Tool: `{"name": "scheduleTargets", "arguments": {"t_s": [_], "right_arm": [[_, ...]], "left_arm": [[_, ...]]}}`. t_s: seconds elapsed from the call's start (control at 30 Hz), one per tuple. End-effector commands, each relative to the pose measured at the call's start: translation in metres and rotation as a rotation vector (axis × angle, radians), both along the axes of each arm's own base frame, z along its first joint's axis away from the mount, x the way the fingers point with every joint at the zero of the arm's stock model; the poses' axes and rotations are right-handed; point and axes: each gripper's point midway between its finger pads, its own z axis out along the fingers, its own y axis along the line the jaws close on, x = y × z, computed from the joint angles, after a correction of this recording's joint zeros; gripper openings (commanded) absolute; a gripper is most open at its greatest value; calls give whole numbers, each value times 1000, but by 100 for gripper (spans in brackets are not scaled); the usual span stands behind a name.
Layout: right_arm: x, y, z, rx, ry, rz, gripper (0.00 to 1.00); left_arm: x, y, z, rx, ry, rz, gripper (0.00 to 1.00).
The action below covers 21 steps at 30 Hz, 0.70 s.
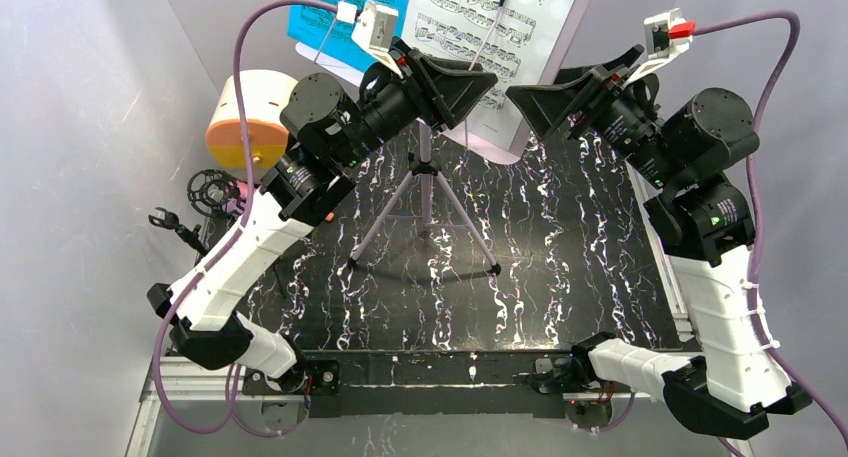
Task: Pack up the instrument practice props
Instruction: Pick up the sheet music from the music stand.
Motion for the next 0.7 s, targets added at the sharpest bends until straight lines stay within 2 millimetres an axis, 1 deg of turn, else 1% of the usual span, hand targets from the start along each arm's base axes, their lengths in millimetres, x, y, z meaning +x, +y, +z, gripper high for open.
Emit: {"name": "scheduleTargets", "arguments": {"t_s": [0.0,0.07,0.13,0.23,0.3,0.4,0.53,0.6,0.67], "right_arm": [[-5,-4,23,34,-90,-12,99],[-3,-3,23,33,-89,-12,99],[-2,-2,23,34,-90,-9,99],[1,-2,23,36,-89,-15,99],[3,-3,21,34,-88,-28,99],[9,-8,17,27,-83,-68,98],[17,-14,10,23,-63,-117,94],[17,-17,8,23,-63,-138,91],[17,-21,6,23,-63,-155,86]], "left_arm": [[2,14,28,-63,-60,71,34],[2,13,28,-64,-66,71,30],[2,13,29,-64,-72,73,22],[-1,15,31,-66,-95,74,13],[-5,18,34,-81,-118,73,8],[-13,23,38,-112,-165,62,4],[-19,26,39,-129,-206,57,0],[-19,28,40,-134,-218,68,0],[-18,31,40,-137,-228,85,0]]}}
